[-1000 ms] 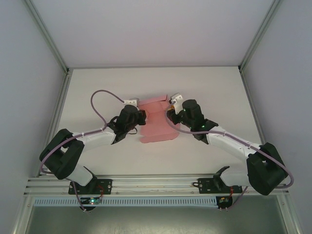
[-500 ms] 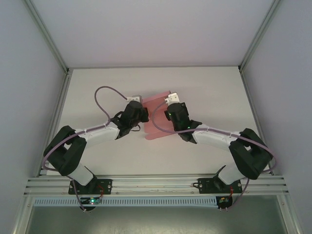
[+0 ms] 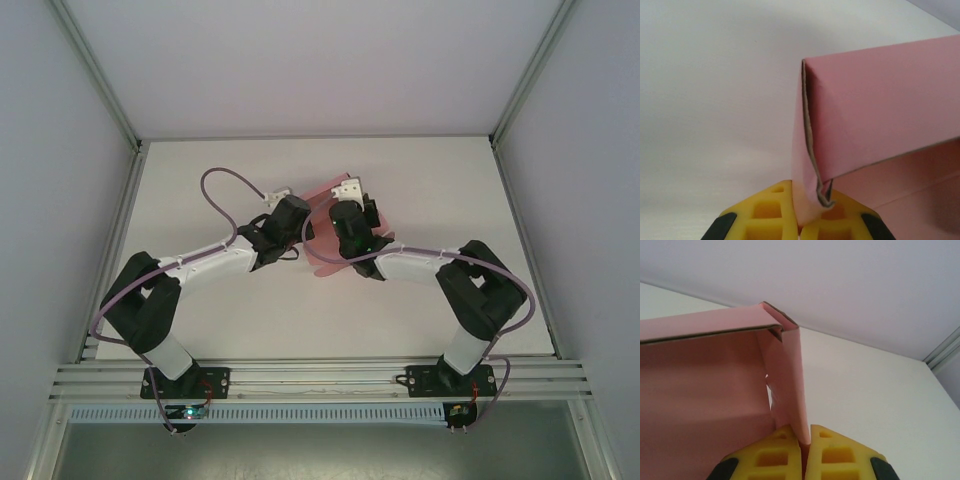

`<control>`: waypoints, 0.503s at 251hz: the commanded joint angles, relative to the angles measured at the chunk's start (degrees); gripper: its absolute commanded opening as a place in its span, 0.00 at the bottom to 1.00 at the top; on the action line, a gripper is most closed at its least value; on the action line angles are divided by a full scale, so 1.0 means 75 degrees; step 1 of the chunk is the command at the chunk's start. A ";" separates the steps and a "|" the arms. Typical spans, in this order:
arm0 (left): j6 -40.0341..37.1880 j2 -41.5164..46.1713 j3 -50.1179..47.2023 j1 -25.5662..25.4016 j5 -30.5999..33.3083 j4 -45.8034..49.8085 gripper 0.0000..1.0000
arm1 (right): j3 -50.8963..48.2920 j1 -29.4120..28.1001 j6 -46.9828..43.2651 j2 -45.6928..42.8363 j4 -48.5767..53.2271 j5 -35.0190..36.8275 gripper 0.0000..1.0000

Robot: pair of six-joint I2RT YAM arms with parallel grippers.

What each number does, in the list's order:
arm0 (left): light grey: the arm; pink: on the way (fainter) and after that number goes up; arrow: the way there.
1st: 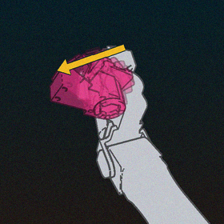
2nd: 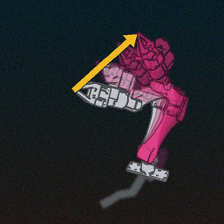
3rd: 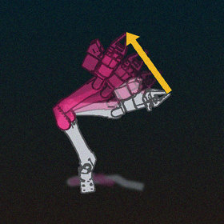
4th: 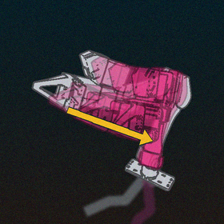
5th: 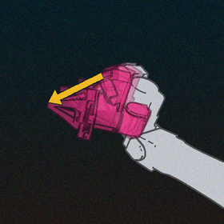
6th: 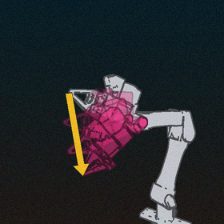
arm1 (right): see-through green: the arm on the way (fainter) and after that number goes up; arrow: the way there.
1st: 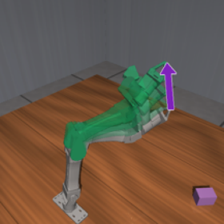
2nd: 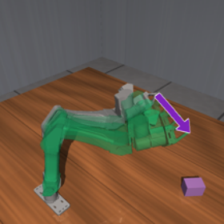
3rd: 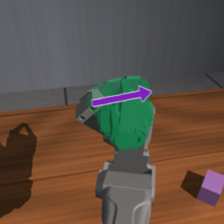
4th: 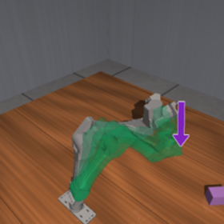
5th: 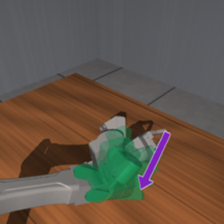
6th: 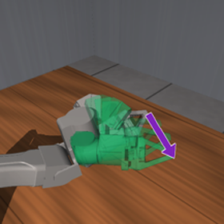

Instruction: Assemble paper box

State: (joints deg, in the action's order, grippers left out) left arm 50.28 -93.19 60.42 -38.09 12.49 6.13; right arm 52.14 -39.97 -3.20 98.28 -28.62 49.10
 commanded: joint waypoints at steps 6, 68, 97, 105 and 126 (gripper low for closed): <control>0.0610 -0.0043 -0.0217 0.0303 0.1403 0.2856 0.00 | 0.0321 0.1170 -0.1027 0.0197 -0.0644 0.3874 0.00; 0.0728 0.0017 -0.0116 0.0326 0.1634 0.3289 0.00 | -0.0119 0.1410 -0.4997 0.0835 -0.4881 0.4460 0.00; 0.0436 0.0016 -0.0120 0.0321 0.1247 0.2948 0.00 | -0.0190 0.1288 -0.5258 0.0873 -0.5162 0.3999 0.00; 0.0235 0.0024 -0.0134 0.0320 0.1028 0.2731 0.00 | -0.0294 0.1155 -0.5103 0.0756 -0.5050 0.3642 0.00; -0.0258 0.0017 -0.0193 0.0321 0.0372 0.2006 0.00 | -0.0156 0.0804 -0.3695 0.0256 -0.2408 0.2231 0.04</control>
State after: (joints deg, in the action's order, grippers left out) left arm 52.23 -93.19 63.55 -38.00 11.75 5.52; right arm 50.70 -39.97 -33.56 104.62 -58.67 55.75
